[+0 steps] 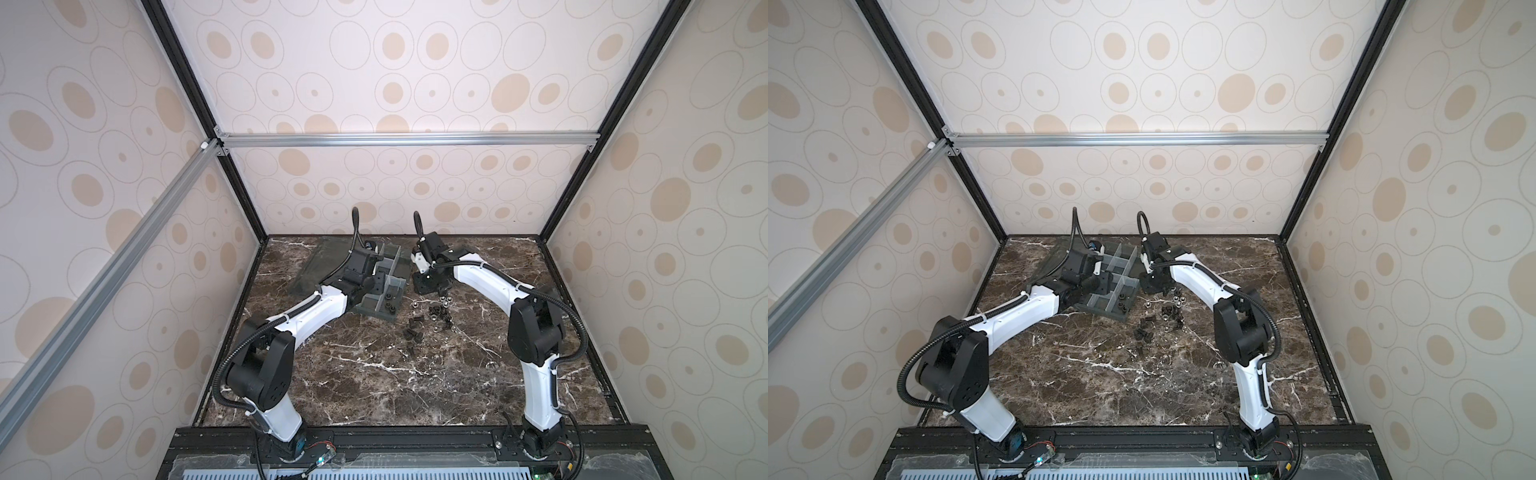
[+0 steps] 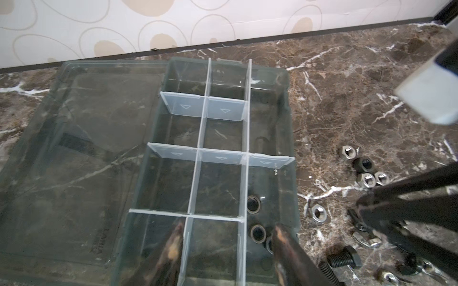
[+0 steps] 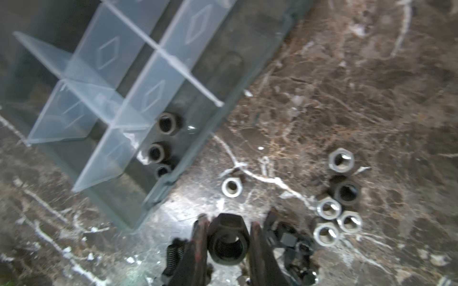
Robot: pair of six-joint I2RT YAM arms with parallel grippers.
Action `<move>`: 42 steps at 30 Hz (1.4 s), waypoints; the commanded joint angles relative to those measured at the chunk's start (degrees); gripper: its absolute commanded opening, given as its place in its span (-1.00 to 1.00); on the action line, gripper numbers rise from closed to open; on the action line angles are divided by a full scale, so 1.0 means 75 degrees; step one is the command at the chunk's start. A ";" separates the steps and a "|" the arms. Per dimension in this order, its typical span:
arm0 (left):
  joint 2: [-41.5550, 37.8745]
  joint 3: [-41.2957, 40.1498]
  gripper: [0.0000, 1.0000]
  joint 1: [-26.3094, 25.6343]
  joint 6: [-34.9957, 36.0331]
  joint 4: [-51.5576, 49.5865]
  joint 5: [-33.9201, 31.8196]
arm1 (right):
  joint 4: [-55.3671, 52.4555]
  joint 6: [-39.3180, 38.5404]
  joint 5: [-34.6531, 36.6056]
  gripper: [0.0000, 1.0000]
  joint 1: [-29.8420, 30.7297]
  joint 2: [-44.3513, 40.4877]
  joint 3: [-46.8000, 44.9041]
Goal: Sort the screws and nuts into containers
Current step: Pick up the nut from the center of the table, then place the nut into the container.
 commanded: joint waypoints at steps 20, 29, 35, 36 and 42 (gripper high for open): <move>-0.0969 -0.0795 0.16 0.0082 0.0242 0.0423 -0.0419 | -0.0297 -0.0256 0.0259 -0.22 0.0908 0.1889 0.2171; -0.1055 -0.0777 0.23 -0.0279 0.0665 0.1078 0.0045 | 0.0756 0.0038 0.0387 0.00 0.0457 0.0081 0.0268; -0.0454 -0.0205 0.23 -0.0947 0.1177 0.1277 0.0563 | 0.1148 0.0384 0.0752 -0.12 -0.0867 -0.1100 -0.1535; -0.0311 -0.0128 0.23 -0.1005 0.1147 0.1296 0.0603 | 0.1041 0.0352 0.0758 -0.15 -0.1066 -0.1079 -0.1598; 0.0223 0.0258 0.23 -0.1143 0.1108 0.1187 0.0803 | 0.0110 -0.0200 0.0819 -0.18 -0.1581 -0.0273 -0.1062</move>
